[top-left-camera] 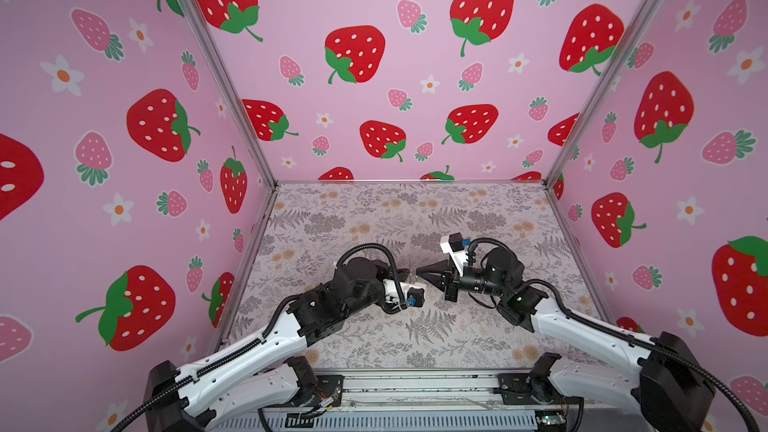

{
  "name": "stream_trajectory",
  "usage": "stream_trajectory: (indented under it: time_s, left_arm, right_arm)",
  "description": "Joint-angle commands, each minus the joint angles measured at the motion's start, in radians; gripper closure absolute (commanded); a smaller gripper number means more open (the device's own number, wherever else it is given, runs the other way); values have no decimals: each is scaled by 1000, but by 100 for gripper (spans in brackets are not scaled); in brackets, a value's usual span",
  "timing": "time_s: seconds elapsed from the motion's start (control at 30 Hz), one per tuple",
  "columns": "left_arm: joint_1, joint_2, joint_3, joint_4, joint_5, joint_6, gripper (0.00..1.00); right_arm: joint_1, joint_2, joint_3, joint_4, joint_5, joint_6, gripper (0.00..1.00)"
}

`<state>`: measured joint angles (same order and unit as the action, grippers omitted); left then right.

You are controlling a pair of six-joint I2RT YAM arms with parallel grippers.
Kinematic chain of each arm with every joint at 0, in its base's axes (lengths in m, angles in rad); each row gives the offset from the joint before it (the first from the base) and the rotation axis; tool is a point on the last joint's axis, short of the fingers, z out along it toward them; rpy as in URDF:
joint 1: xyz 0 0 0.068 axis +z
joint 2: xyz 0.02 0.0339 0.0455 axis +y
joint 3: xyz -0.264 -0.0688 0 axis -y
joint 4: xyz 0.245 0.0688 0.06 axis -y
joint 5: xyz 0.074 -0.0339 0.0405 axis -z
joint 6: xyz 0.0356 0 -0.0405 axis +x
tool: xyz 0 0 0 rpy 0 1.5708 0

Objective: Put the keys on the keyring

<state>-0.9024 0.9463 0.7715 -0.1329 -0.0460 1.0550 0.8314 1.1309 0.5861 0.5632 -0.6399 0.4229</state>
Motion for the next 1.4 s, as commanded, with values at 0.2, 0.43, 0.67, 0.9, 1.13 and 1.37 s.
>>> stream_trajectory:
  time_s: [0.2, 0.43, 0.67, 0.9, 1.13, 1.37]
  left_arm:
    - [-18, 6, 56, 21, 2, 29, 100]
    - [-21, 0, 53, 45, -8, 30, 100]
    - [-21, -16, 45, 63, -12, 24, 100]
    - [-21, -21, 44, 53, 1, 16, 100]
    - [-6, -29, 36, 53, 30, -31, 100]
    - [94, -45, 13, 60, 269, -183, 100]
  right_arm:
    - [5, 17, 28, -32, 32, 11, 100]
    - [5, 31, 36, -66, 32, 5, 100]
    - [5, 40, 37, -109, 50, -10, 100]
    - [6, 39, 38, -132, 69, -21, 100]
    - [4, 33, 32, -128, 73, -24, 100]
    - [2, 33, 26, -94, 42, -31, 97]
